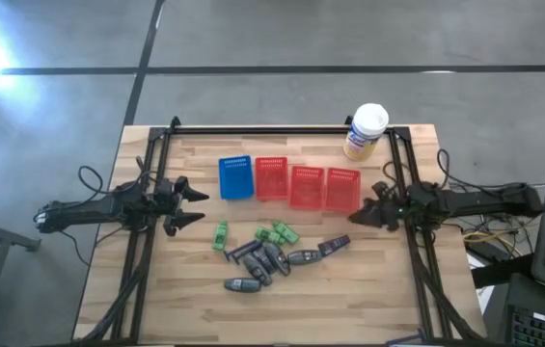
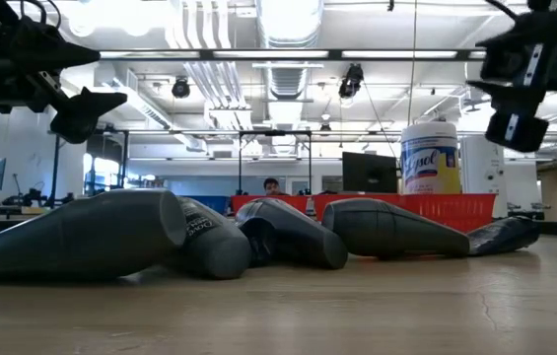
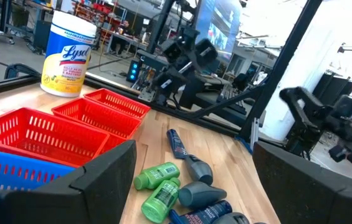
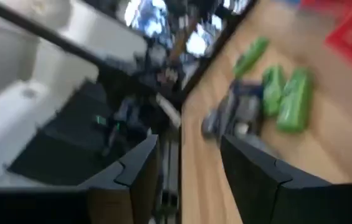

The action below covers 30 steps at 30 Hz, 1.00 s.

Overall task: Pick & Place Travel size toiletries
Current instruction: Put the dark blue shave cream into the right red bin

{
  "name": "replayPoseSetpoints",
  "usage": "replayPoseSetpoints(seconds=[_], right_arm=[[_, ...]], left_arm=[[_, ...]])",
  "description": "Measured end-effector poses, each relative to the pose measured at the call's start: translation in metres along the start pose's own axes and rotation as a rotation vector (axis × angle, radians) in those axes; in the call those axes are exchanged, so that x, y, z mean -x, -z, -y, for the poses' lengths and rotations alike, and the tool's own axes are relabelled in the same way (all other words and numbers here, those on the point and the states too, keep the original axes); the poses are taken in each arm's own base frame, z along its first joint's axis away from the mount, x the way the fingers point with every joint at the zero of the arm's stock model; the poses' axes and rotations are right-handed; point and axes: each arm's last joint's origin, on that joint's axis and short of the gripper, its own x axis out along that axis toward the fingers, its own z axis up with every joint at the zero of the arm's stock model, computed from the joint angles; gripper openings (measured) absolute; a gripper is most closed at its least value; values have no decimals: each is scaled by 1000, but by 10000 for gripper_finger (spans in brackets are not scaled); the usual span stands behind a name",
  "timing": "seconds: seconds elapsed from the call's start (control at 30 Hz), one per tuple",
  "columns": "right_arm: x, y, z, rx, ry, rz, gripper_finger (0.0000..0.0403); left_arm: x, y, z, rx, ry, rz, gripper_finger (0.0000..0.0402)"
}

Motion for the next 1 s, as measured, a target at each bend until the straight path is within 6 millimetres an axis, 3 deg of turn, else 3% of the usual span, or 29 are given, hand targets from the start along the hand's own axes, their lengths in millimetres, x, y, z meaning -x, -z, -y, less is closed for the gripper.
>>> replayPoseSetpoints(seconds=[0.13, 0.27, 0.37, 0.53, 0.7, 0.87, 1.0], right_arm=[[-20, 0, -12, -30, 294, -339, 152], [-43, -4, -35, 348, 559, -648, 156], [-60, 2, -32, 636, 766, -894, 171], [-88, 20, -20, 912, 745, -1141, 210], [-101, 29, -12, 972, 707, -1200, 243], [-113, 30, -12, 993, 651, -1111, 267], [-117, 37, 5, 982, 690, -1105, 273]], left_arm=[[0, 0, 0, 0, 0, 0, 326], [0, 0, 0, 0, 0, 0, 326], [0, 0, 0, 0, 0, -1, 326], [0, 0, 0, 0, -1, -1, 326], [0, 0, 0, 1, -1, -1, 326], [0, 0, 0, 0, -1, -1, 326], [0, 0, 0, 1, -1, -1, 326]])
